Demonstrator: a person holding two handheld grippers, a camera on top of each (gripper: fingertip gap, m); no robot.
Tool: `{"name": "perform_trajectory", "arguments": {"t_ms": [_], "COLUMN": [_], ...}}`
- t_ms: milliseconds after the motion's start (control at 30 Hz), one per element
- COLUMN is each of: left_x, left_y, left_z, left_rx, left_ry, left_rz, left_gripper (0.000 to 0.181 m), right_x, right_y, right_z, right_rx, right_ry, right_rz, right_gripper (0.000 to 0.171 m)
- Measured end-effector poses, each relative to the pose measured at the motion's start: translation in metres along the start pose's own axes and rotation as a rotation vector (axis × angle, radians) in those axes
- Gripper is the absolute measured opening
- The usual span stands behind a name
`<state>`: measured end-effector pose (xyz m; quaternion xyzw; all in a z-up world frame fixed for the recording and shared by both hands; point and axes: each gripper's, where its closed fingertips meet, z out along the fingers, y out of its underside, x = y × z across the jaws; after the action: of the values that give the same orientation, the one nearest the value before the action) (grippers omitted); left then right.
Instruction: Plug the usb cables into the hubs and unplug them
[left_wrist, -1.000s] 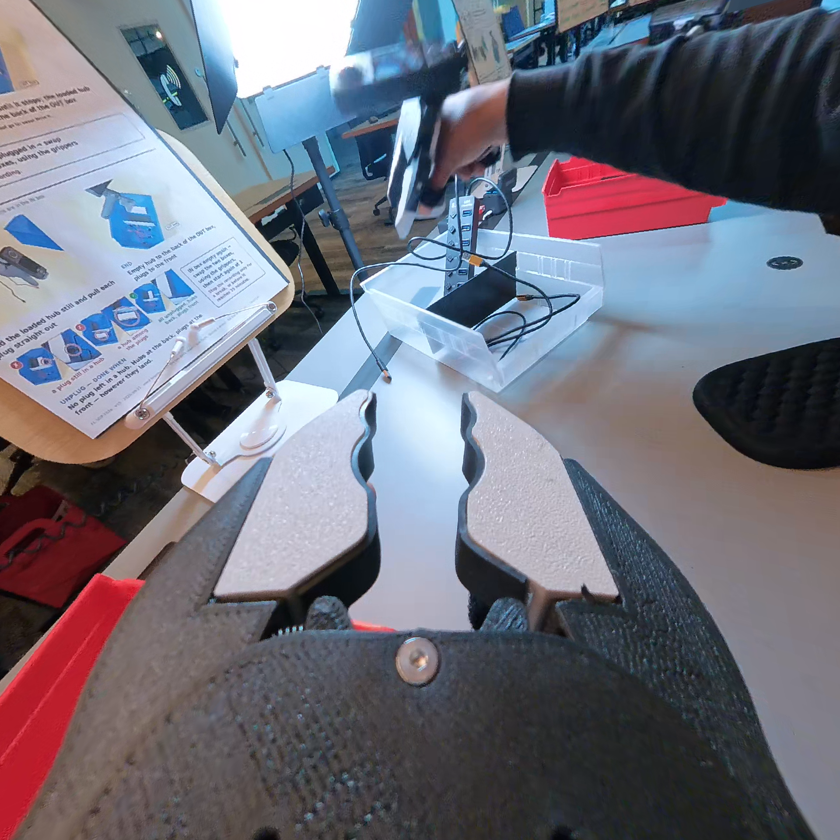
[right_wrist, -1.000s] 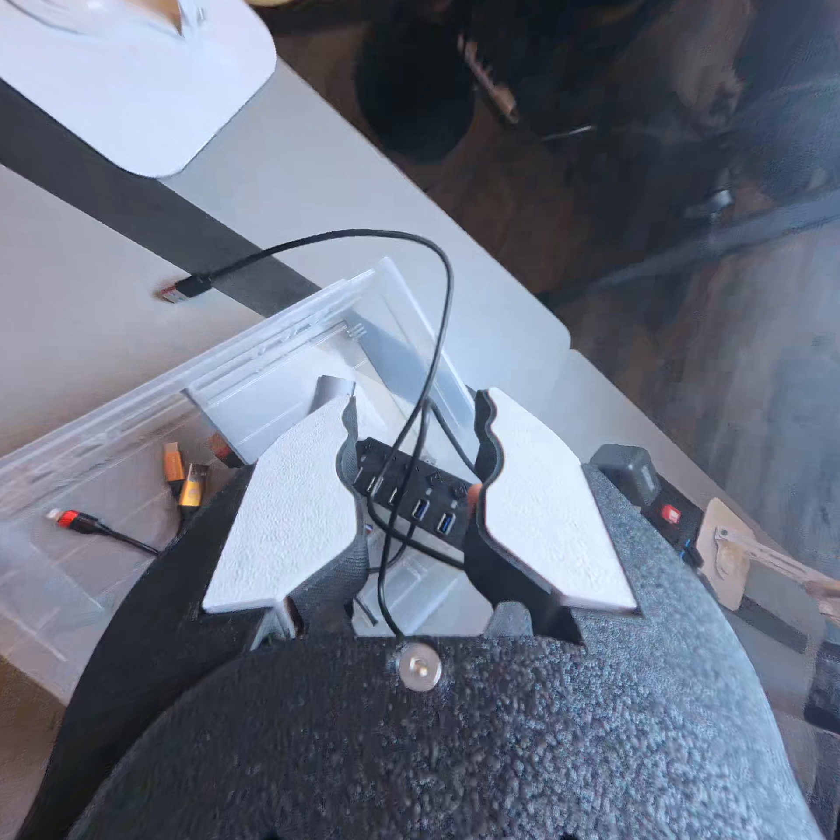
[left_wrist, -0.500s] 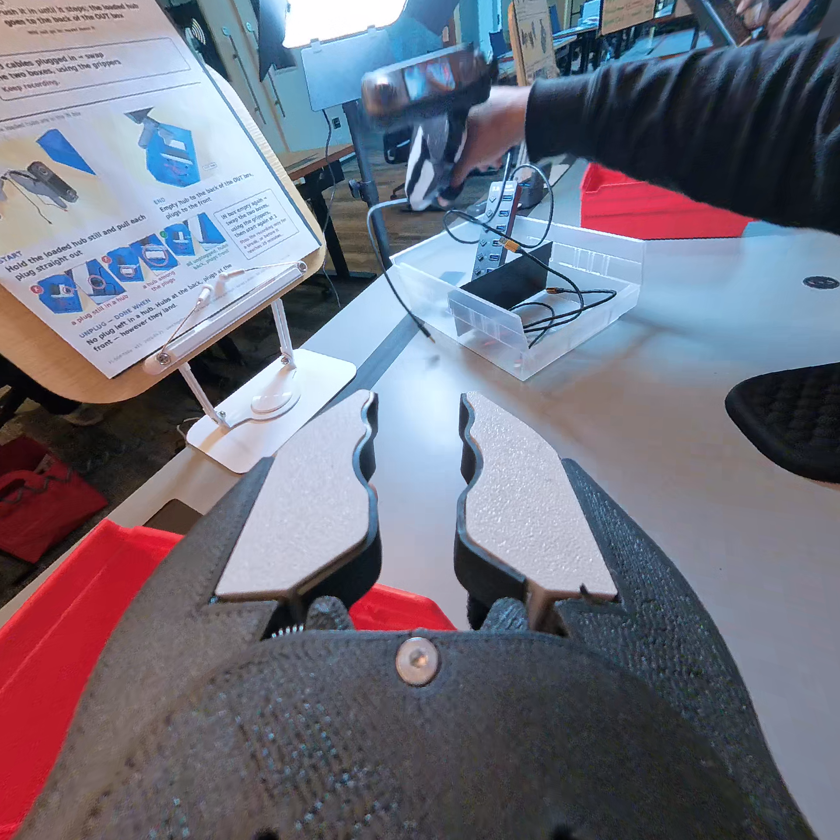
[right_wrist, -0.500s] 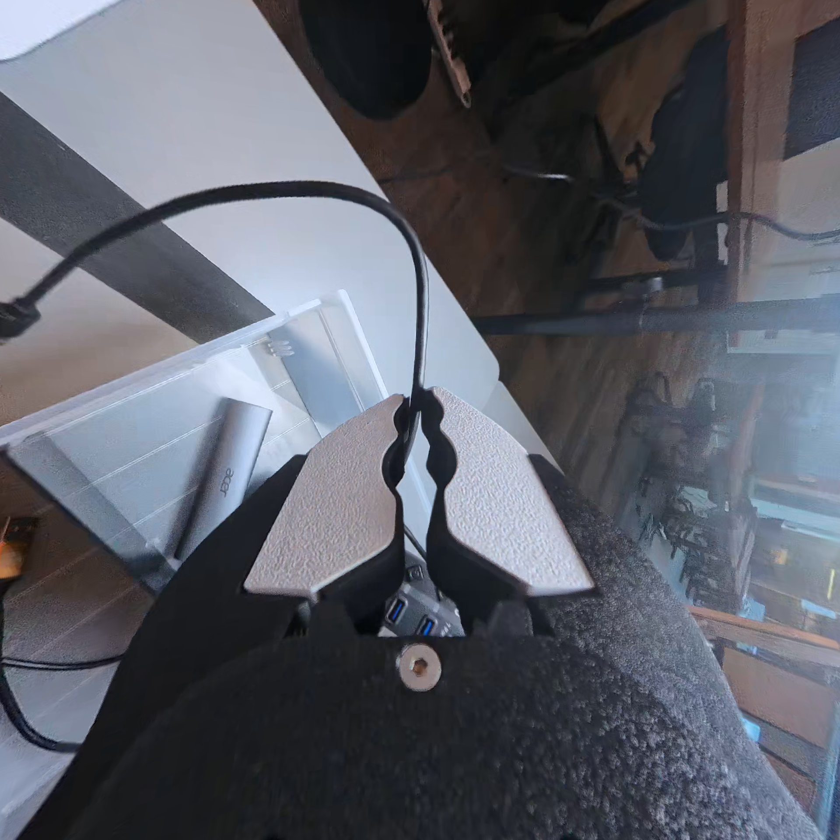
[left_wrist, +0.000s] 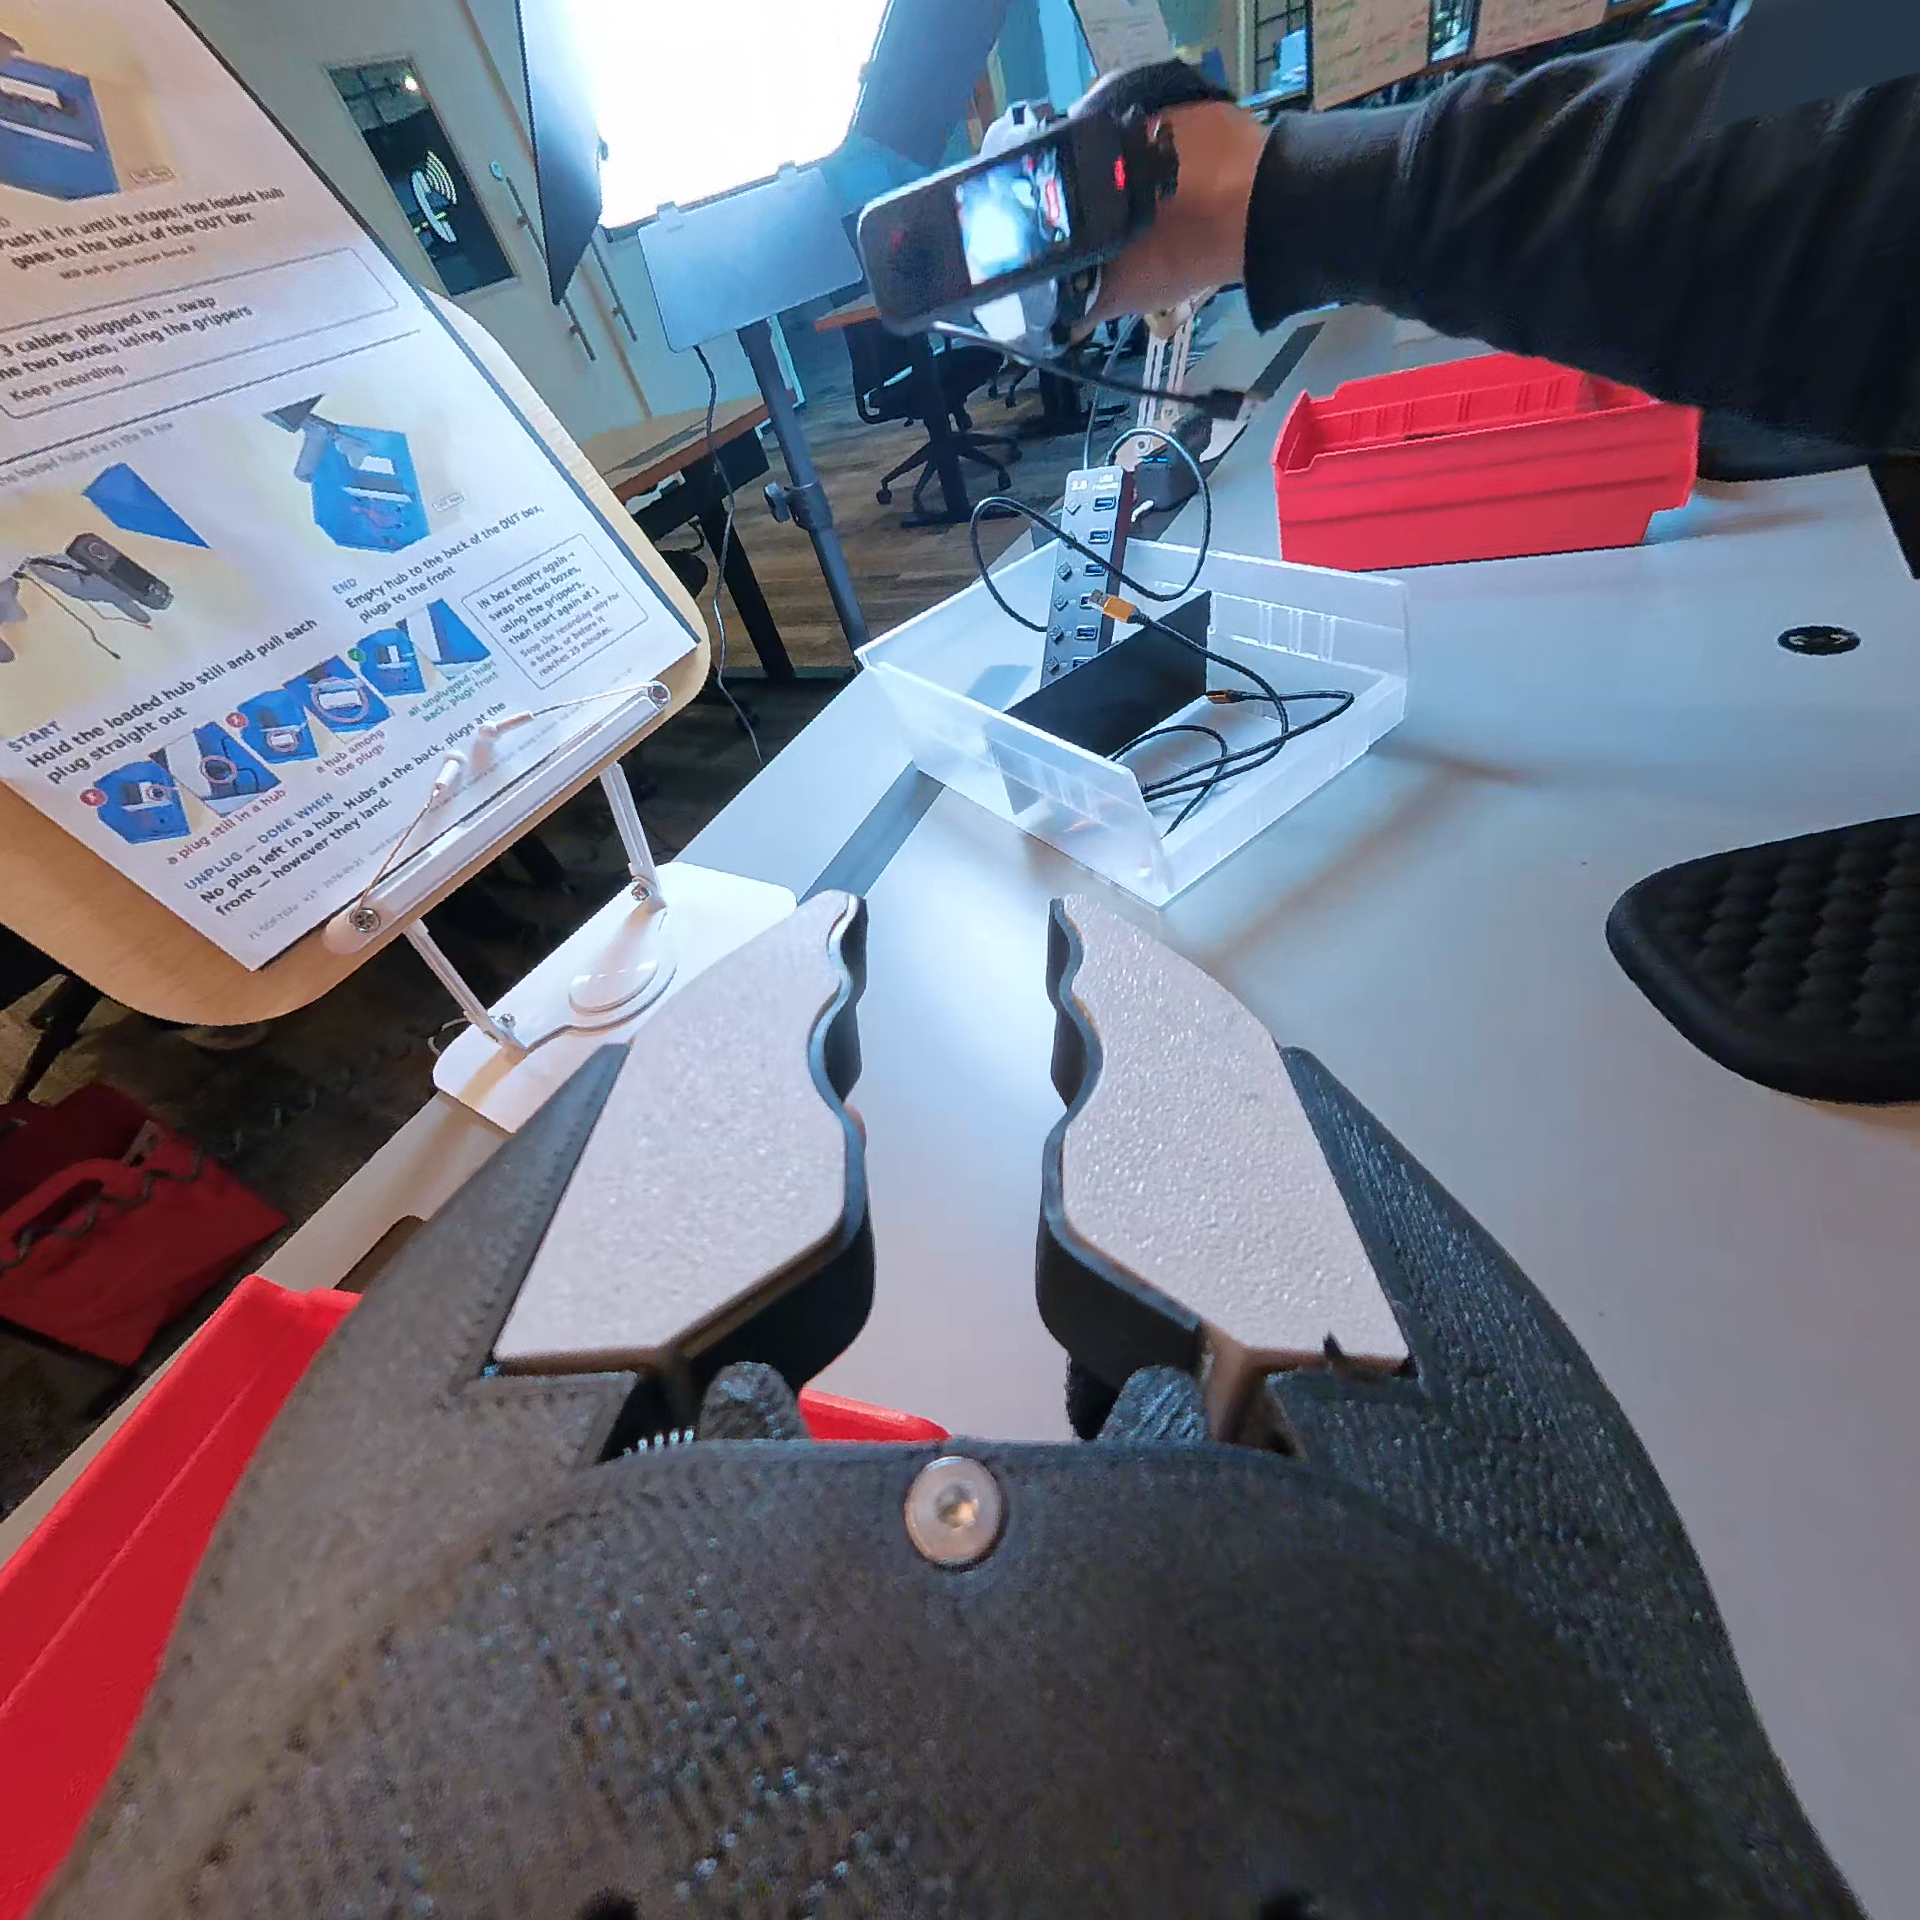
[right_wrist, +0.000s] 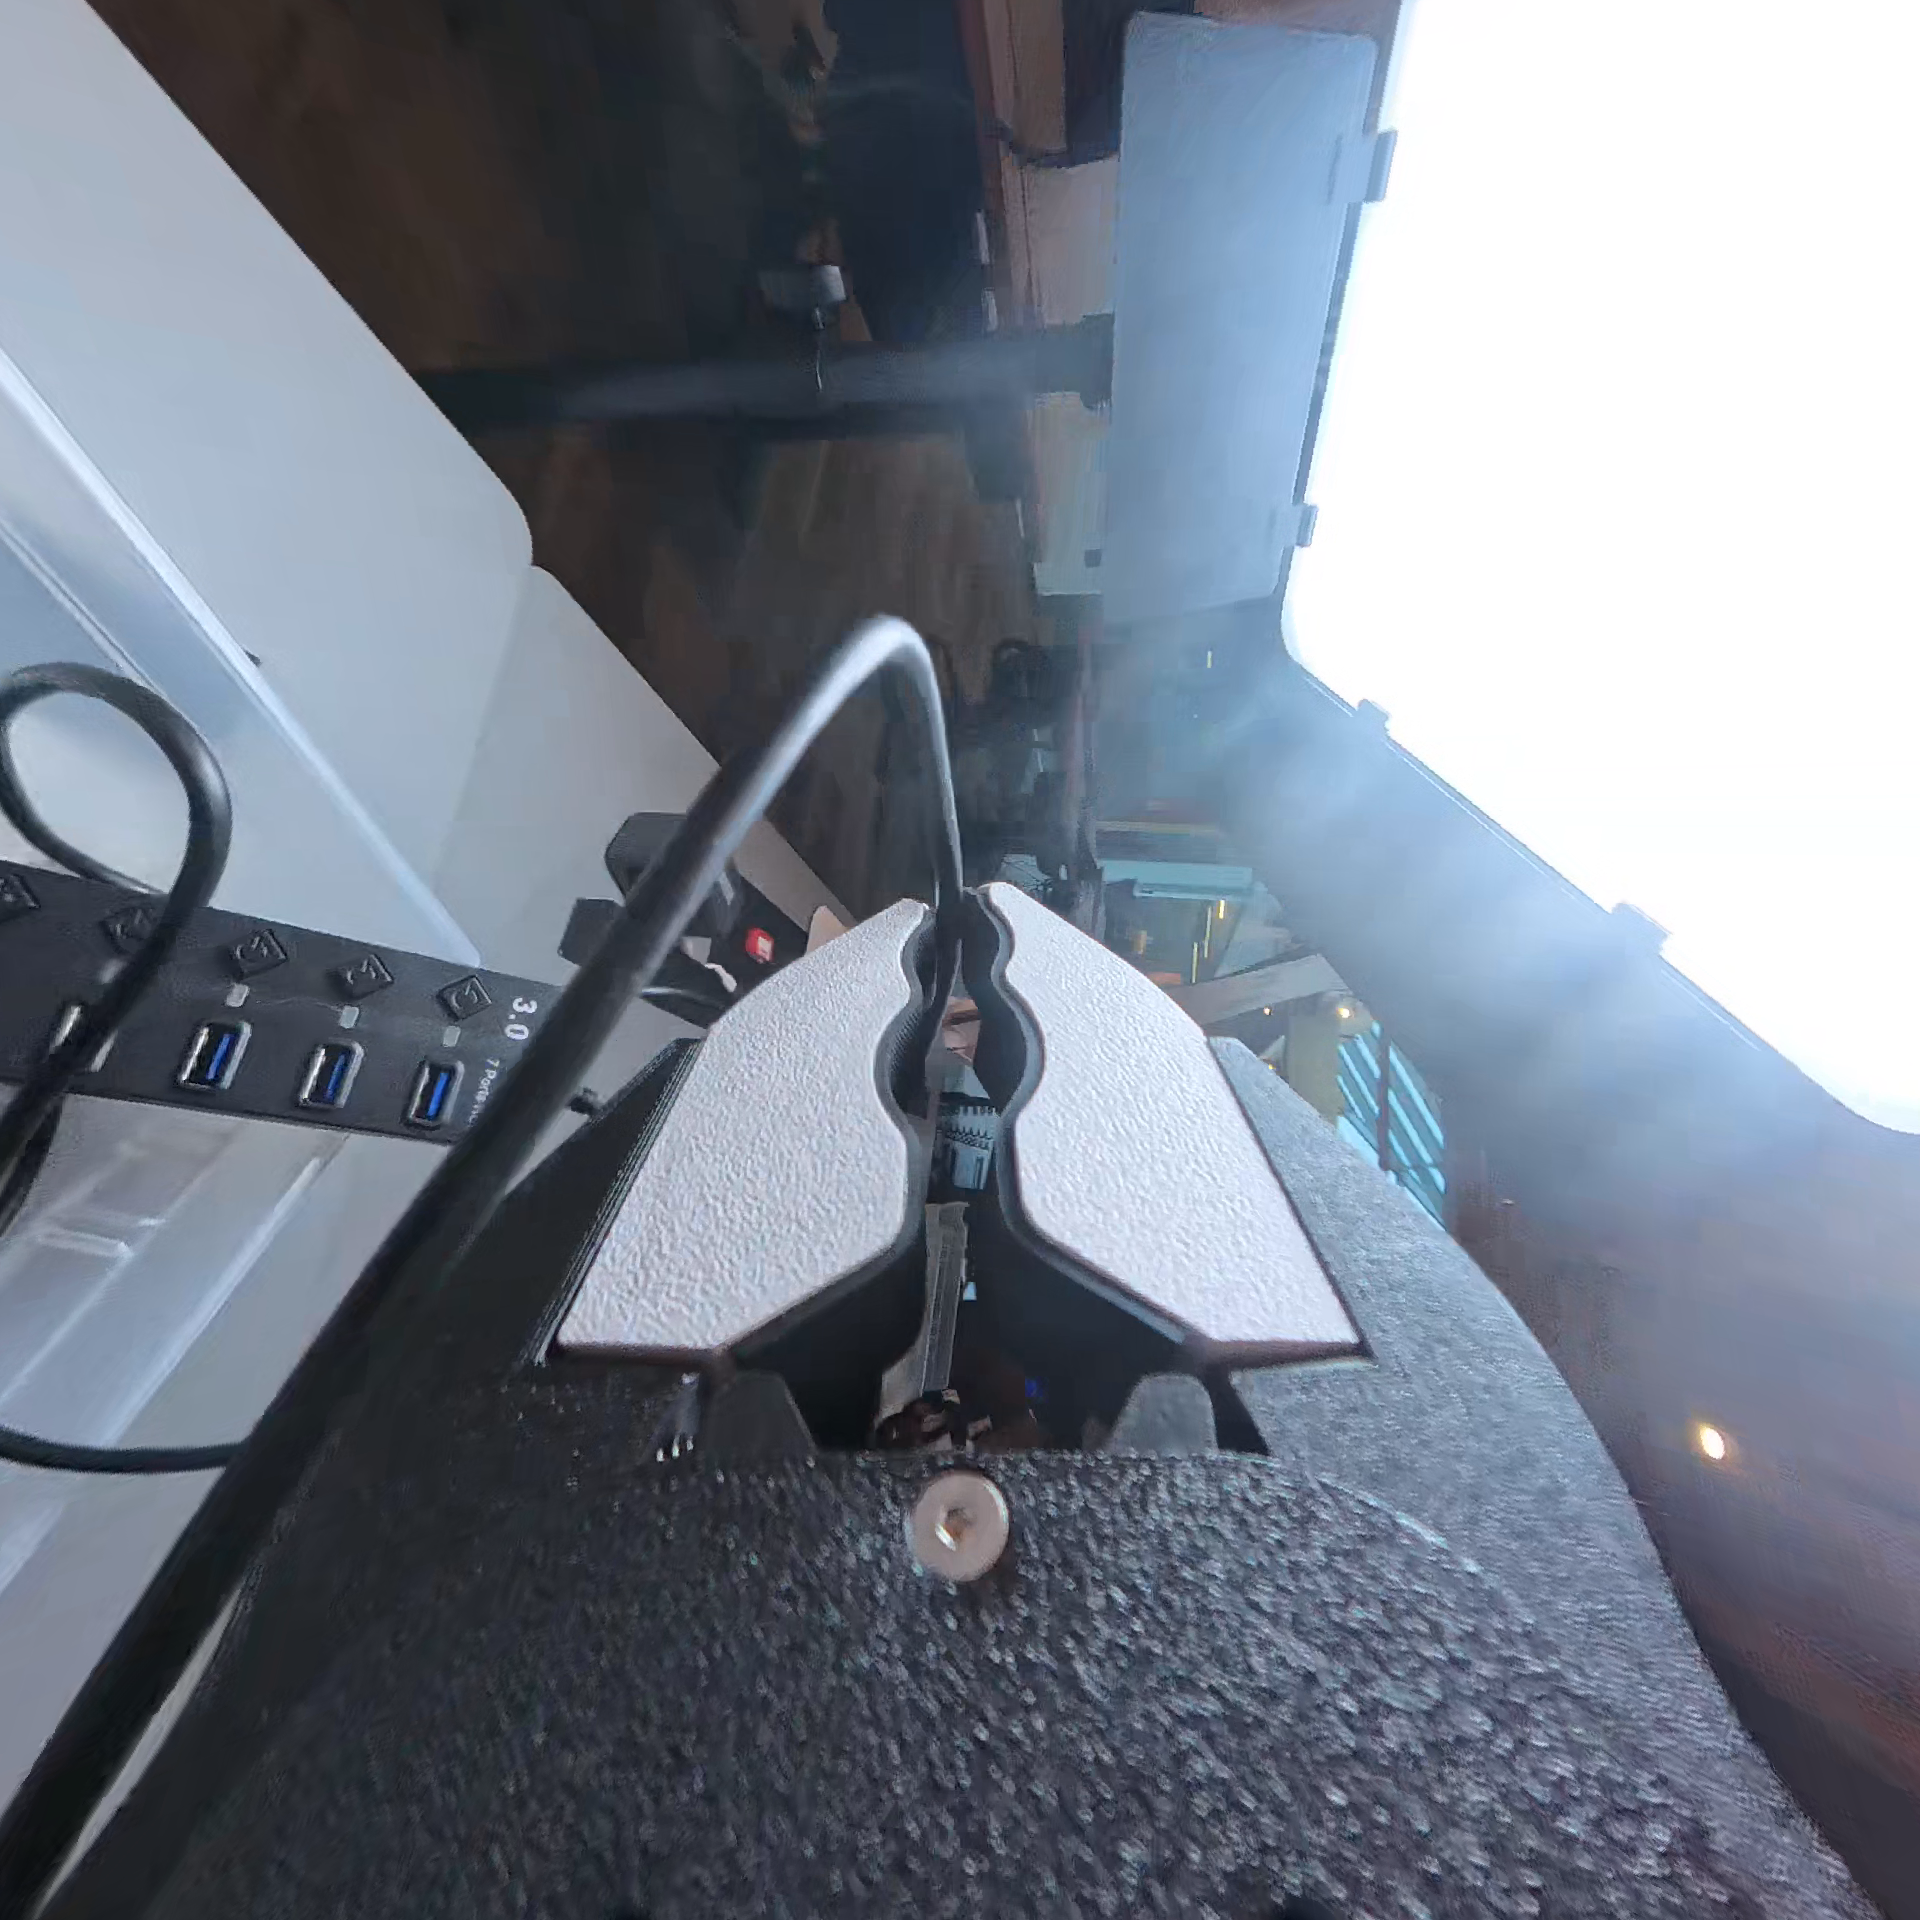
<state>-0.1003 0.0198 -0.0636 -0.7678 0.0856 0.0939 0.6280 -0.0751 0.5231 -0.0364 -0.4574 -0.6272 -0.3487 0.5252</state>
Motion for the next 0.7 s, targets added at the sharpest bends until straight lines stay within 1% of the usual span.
{"name": "perform_trajectory", "arguments": {"t_ms": [33,200,300,400,467,500,533,600,667,700], "left_x": [0.0,-0.002,-0.005,-0.007,-0.007,-0.007,-0.007,-0.006,-0.006,-0.007], "left_y": [0.001,0.008,0.015,0.019,0.02,0.02,0.02,0.019,0.02,0.02], "left_z": [0.0,0.003,0.006,0.008,0.008,0.009,0.009,0.01,0.01,0.009], "left_rx": [-0.003,-0.02,-0.034,-0.046,-0.044,-0.042,-0.04,-0.037,-0.04,-0.04], "left_ry": [-0.001,0.0,0.002,0.006,0.009,0.011,0.014,0.019,0.016,0.01], "left_rz": [0.002,-0.006,-0.018,-0.022,-0.027,-0.03,-0.033,-0.037,-0.038,-0.037], "left_gripper": [0.033,0.033,0.033,0.032,0.032,0.032,0.032,0.032,0.032,0.033], "right_x": [-0.003,0.002,0.003,-0.028,-0.065,-0.085,-0.108,-0.143,-0.156,-0.157], "right_y": [-0.002,-0.011,-0.014,-0.021,-0.028,-0.033,-0.039,-0.048,-0.055,-0.058], "right_z": [0.005,0.028,0.038,0.036,0.029,0.022,0.014,-0.007,-0.024,-0.033], "right_rx": [-0.004,-0.029,-0.026,0.005,0.062,0.109,0.178,0.29,0.344,0.367], "right_ry": [0.019,0.117,0.174,0.158,0.088,0.027,-0.061,-0.248,-0.399,-0.487], "right_rz": [-0.009,-0.006,-0.066,-0.198,-0.316,-0.366,-0.401,-0.397,-0.313,-0.245], "right_gripper": [0.004,0.004,0.005,0.005,0.005,0.005,0.005,0.011,0.034,0.042]}}
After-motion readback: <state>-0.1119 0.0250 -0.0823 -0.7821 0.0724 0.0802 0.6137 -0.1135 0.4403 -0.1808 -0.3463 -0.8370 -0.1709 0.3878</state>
